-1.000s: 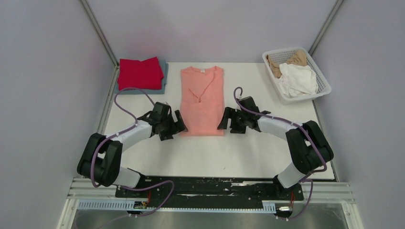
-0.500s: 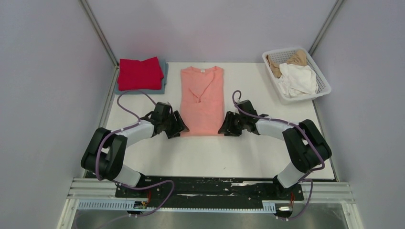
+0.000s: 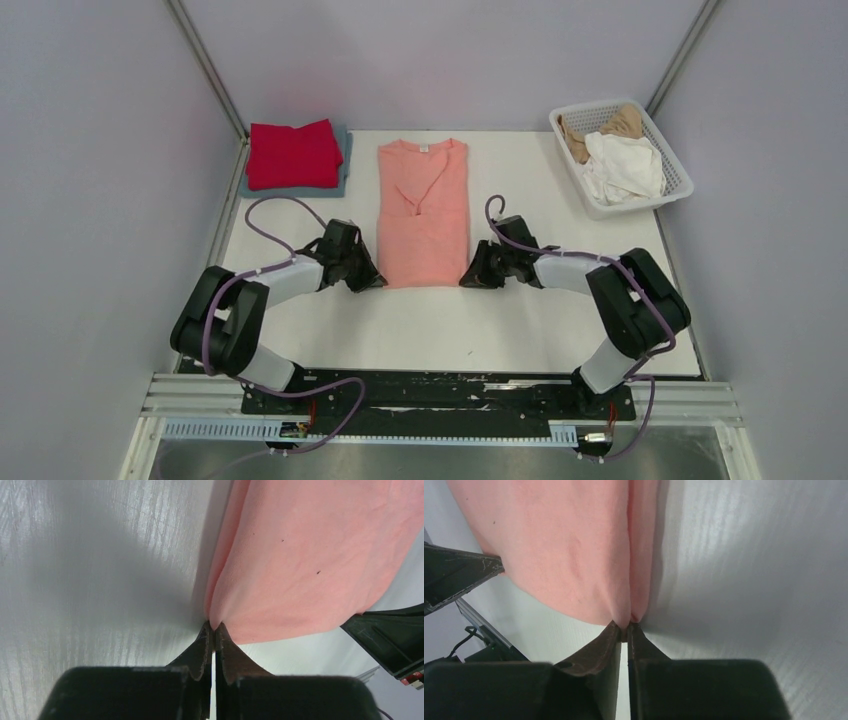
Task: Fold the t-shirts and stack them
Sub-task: Grab one side of the 2/3 rectangular tshirt with both arms, then fold the long partially folded tshirt into a neat square
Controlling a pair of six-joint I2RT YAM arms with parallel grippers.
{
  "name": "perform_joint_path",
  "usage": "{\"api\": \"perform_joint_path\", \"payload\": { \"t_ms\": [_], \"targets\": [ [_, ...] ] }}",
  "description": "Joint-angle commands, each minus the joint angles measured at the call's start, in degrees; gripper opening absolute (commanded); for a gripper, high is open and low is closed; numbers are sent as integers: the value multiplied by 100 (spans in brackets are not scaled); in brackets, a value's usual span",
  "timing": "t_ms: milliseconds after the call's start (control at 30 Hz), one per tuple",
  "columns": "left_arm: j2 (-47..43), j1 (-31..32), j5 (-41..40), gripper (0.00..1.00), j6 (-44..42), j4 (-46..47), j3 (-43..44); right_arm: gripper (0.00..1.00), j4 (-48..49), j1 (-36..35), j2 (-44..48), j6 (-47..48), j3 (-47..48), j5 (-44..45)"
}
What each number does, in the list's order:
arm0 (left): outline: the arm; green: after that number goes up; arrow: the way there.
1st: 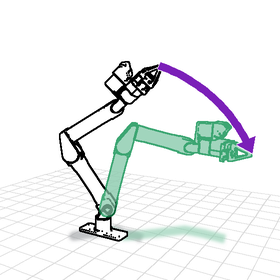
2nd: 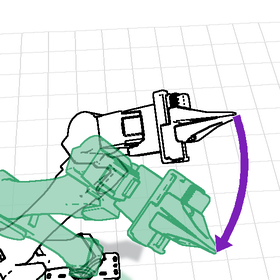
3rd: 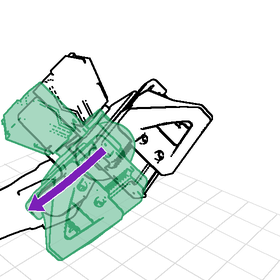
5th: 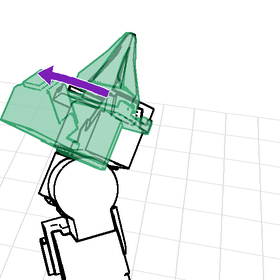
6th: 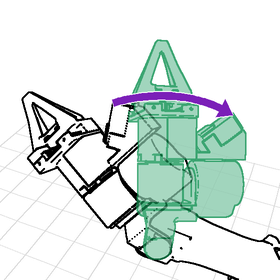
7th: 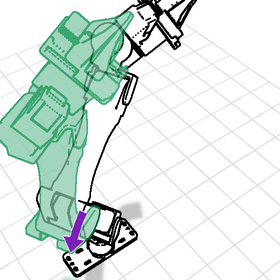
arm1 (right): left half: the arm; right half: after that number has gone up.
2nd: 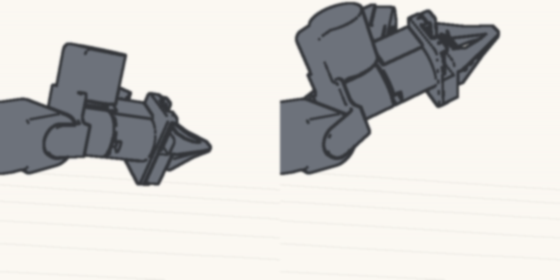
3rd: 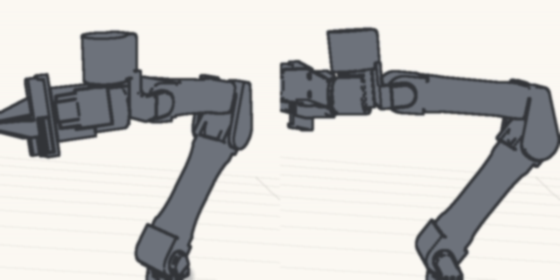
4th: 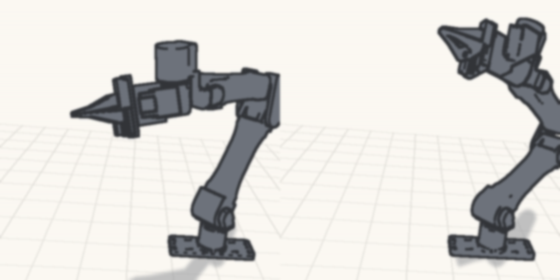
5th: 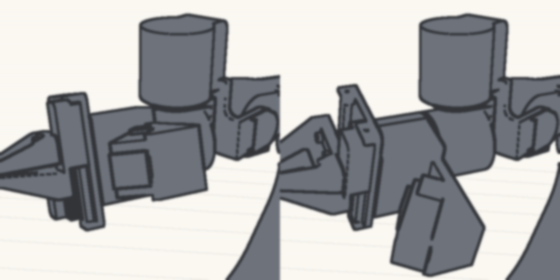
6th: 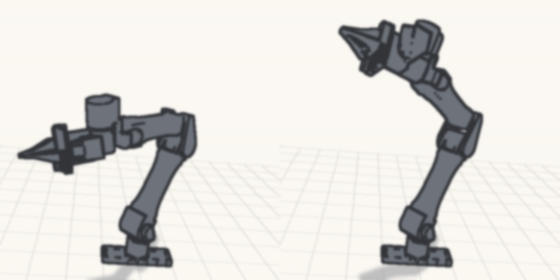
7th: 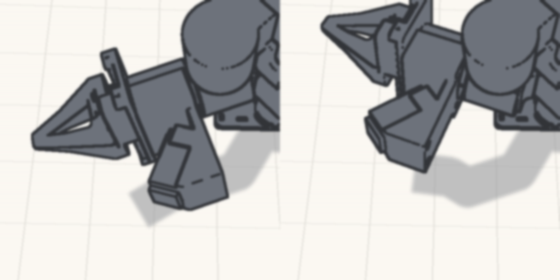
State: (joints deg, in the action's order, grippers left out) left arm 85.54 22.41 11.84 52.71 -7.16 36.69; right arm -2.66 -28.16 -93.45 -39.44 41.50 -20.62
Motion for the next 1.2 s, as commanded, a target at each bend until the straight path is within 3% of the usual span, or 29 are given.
{"api": "perform_joint_path", "payload": {
  "t_ms": [0, 233, 433, 633, 767, 900, 1033, 1167],
  "targets": [
    [67, 8, -557, 0, -111, -271, 20, 1, 719, -78, -326, 31, -65, 86],
    [-486, 15, -475, 0, -282, -170, -103, 0, 1079, -205, 322, 799, -319, -58],
    [-1517, 205, -468, 0, -155, -505, -659, 0, 690, -630, 1343, 1382, -773, -500],
    [-3366, 469, -410, 0, -182, -1468, -1211, 0, 110, -1453, 2708, 1228, -1159, -569],
    [-4725, 515, -67, 0, -378, -2054, -1144, 0, -218, -1729, 3733, 1173, -1050, -817],
    [-5719, 514, -300, 0, -501, -2299, -816, 0, -369, -1757, 4394, 1118, -1003, -743],
    [-5763, 516, -284, 0, -558, -2281, -433, 0, -429, -1754, 4736, 1049, -938, -660],
    [-5347, 518, -389, 0, -673, -1812, -24, 0, -618, -1645, 4920, 1078, -775, -15]
  ]
}}
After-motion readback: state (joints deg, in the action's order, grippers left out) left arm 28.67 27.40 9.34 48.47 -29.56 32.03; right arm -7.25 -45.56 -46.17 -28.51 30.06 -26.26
